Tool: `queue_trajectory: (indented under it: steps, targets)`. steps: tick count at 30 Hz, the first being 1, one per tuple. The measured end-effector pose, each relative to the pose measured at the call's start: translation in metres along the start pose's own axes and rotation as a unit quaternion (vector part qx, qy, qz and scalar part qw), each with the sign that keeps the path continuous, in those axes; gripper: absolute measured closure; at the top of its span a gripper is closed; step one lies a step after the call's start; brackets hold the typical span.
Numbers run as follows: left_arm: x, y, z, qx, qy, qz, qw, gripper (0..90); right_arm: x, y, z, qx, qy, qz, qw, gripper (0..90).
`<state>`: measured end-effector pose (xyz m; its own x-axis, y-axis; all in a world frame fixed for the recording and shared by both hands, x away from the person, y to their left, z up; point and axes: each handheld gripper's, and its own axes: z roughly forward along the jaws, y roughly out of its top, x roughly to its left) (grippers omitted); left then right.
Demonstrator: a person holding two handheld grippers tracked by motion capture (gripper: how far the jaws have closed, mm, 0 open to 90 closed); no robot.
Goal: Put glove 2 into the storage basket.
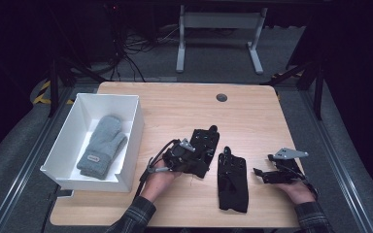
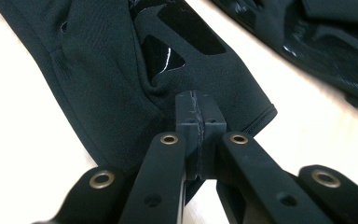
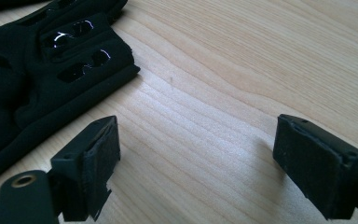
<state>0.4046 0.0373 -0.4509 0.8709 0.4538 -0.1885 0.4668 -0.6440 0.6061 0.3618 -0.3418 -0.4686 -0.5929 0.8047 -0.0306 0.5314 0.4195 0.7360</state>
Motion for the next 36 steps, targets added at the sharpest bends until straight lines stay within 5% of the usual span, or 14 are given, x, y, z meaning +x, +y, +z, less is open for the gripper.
queue_trajectory:
  steps: [11,23,28,36]
  targets:
    - [-0.014,-0.03,-0.019,0.005,-0.012,-0.015,0.9998,90.0,0.0,0.0,0.0,0.0,0.0,0.0,1.0,15.2]
    - [-0.043,-0.051,-0.027,0.01,-0.035,0.001,0.9993,89.9,0.0,0.0,0.0,0.0,-0.001,0.001,1.0,15.2]
    - [-0.037,-0.044,-0.039,-0.022,-0.019,-0.002,0.9996,88.4,0.0,0.0,0.0,0.0,-0.001,0.002,1.0,15.2]
    - [-0.006,-0.029,-0.037,-0.038,0.028,-0.026,0.9986,88.4,0.0,0.0,0.0,-0.001,0.002,-0.002,1.0,17.2]
